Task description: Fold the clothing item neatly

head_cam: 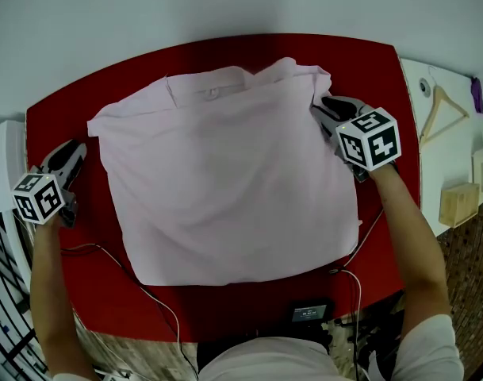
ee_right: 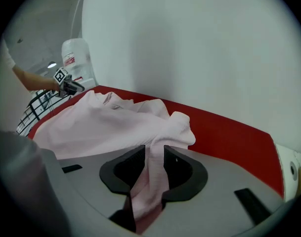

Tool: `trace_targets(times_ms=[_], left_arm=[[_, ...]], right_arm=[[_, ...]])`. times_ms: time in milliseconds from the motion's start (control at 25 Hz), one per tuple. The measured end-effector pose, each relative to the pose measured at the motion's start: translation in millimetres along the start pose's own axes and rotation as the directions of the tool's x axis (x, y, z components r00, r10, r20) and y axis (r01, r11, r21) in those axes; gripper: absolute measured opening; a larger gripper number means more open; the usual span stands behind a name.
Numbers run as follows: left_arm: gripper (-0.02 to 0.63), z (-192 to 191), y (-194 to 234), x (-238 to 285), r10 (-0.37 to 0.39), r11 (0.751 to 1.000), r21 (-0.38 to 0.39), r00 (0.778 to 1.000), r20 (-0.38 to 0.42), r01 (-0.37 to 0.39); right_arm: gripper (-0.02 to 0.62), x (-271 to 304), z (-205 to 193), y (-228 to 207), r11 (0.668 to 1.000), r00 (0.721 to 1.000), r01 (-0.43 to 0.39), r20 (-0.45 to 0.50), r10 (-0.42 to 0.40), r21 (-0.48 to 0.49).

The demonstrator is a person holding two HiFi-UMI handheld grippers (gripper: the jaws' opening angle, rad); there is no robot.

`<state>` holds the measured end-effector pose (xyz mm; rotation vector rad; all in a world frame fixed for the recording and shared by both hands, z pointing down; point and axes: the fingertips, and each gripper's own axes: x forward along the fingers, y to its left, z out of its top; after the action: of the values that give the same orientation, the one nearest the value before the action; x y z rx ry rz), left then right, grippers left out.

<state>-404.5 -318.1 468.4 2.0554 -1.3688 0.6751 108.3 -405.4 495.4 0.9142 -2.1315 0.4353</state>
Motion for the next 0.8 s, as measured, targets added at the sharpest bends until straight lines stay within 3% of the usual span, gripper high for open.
trace_targets(times_ms=[160, 200, 400, 640, 800], left_arm=[[0.104, -2.0, -29.6, -12.5, -0.029, 0.999, 0.020, 1.000, 0.008, 0.029], [0.104, -2.6, -39.4, -14.3, -0.038, 0.999, 0.034, 0.999, 0.010, 0.037], [0.092, -13.7, -86.2, -1.8, -0.085, 0.986, 0.144, 0.996, -0.028, 0.088], [0.087, -17.6, -82.4, 27.3, -0.030, 0.985, 0.170, 0.998, -0.064, 0.040], [0.089, -6.1, -74.8, 37.4, 0.017, 0.965, 0.261, 0.997, -0.075, 0.003]], right_arm=[[0.109, 4.7, -6.1, -0.9, 0.999, 0.999, 0.035, -0.038, -0.035, -0.017], [0.049, 3.9, -4.4, -5.8, 0.998, 0.998, 0.058, -0.033, -0.058, -0.013], [0.025, -12.4, 5.6, -32.6, 0.986, 0.994, 0.101, 0.024, -0.105, 0.134], [0.025, -20.5, -18.9, -65.0, 0.932, 0.988, 0.132, 0.027, -0.149, 0.337], [0.029, -18.6, -37.2, -77.9, 0.921, 0.985, 0.159, 0.010, -0.174, 0.354]])
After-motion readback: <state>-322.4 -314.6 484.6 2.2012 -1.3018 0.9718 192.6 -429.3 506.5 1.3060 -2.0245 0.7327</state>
